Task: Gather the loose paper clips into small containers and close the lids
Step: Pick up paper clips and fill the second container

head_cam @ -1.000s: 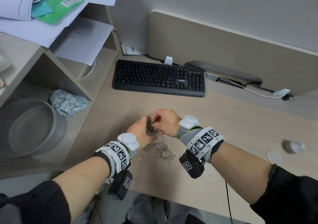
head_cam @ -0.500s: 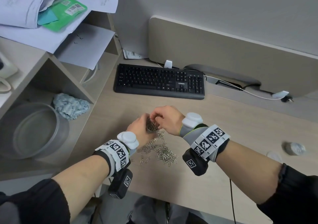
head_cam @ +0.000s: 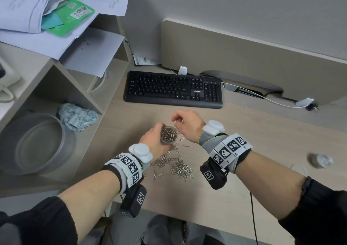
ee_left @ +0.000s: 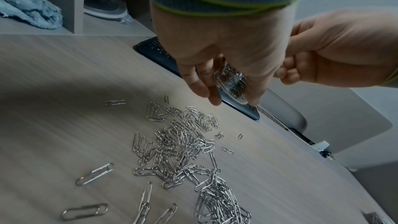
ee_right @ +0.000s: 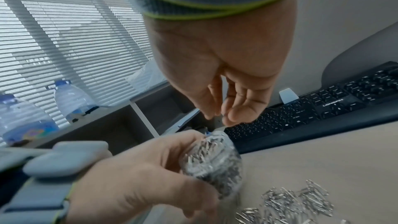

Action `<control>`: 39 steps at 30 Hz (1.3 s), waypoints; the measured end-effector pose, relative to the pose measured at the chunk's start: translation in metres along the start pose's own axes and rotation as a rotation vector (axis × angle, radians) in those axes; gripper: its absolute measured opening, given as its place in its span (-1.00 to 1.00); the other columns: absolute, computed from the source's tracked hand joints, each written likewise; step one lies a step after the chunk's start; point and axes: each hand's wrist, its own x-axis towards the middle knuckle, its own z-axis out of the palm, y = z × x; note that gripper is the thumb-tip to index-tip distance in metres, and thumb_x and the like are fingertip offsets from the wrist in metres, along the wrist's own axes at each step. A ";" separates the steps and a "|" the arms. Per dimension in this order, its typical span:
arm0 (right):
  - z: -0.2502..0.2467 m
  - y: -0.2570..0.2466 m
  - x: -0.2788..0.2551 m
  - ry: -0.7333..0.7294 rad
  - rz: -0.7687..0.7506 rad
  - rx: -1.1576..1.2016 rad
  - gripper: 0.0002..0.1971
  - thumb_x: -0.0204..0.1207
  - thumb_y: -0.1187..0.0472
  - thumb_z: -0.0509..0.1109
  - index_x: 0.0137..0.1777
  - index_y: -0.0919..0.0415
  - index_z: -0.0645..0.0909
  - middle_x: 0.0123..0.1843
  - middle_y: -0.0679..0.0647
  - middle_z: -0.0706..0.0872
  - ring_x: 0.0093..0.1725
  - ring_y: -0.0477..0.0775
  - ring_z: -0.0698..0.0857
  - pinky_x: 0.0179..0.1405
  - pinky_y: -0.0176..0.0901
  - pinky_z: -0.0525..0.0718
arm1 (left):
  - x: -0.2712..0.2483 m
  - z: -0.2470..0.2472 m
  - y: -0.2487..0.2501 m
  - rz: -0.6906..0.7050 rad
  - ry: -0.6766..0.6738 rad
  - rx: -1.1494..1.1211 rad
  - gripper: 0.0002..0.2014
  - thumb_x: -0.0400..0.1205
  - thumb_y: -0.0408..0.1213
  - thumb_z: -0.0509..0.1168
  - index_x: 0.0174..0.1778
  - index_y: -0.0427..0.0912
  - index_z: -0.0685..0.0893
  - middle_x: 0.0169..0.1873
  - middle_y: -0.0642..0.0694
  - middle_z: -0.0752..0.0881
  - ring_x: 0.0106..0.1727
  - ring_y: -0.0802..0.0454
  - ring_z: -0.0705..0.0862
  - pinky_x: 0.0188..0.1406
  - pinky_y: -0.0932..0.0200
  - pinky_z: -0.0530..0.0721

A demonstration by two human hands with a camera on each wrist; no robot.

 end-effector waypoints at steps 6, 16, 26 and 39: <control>0.017 0.012 0.000 -0.128 0.115 -0.141 -0.50 0.48 -0.11 0.48 0.30 0.13 0.50 0.18 0.05 0.62 0.10 0.11 0.63 0.10 0.00 0.62 | -0.003 -0.002 -0.001 0.017 0.001 -0.022 -0.41 0.35 0.02 0.53 0.22 0.04 0.44 -0.03 0.05 0.67 -0.02 -0.04 0.66 -0.04 -0.01 0.66; 0.017 0.044 0.017 -0.073 0.277 -0.013 -0.80 0.61 -0.05 0.29 0.04 0.07 0.53 -0.07 0.07 0.73 -0.20 0.24 0.80 -0.22 0.11 0.79 | -0.006 -0.008 -0.029 -0.052 0.006 0.028 -0.38 0.39 0.05 0.55 0.29 0.04 0.43 0.07 0.05 0.70 0.06 -0.06 0.68 0.03 0.03 0.64; 0.045 0.101 0.036 -0.158 0.455 -0.402 -0.46 0.48 -0.23 0.35 0.28 0.12 0.41 0.21 0.16 0.47 0.02 0.31 0.66 0.10 0.22 0.69 | -0.007 -0.014 -0.053 -0.126 0.058 -0.026 -0.42 0.40 0.09 0.49 0.28 0.12 0.41 0.08 0.07 0.72 0.04 -0.05 0.72 0.06 0.01 0.69; 0.104 0.036 0.048 -0.380 0.110 -0.722 -0.30 0.43 0.06 0.51 0.49 0.19 0.27 0.33 0.22 0.37 0.02 0.21 0.68 -0.15 -0.09 0.67 | -0.009 -0.011 -0.062 -0.203 0.076 -0.020 -0.40 0.37 -0.09 0.54 0.26 0.01 0.41 0.09 0.01 0.71 0.07 -0.11 0.69 0.08 0.03 0.66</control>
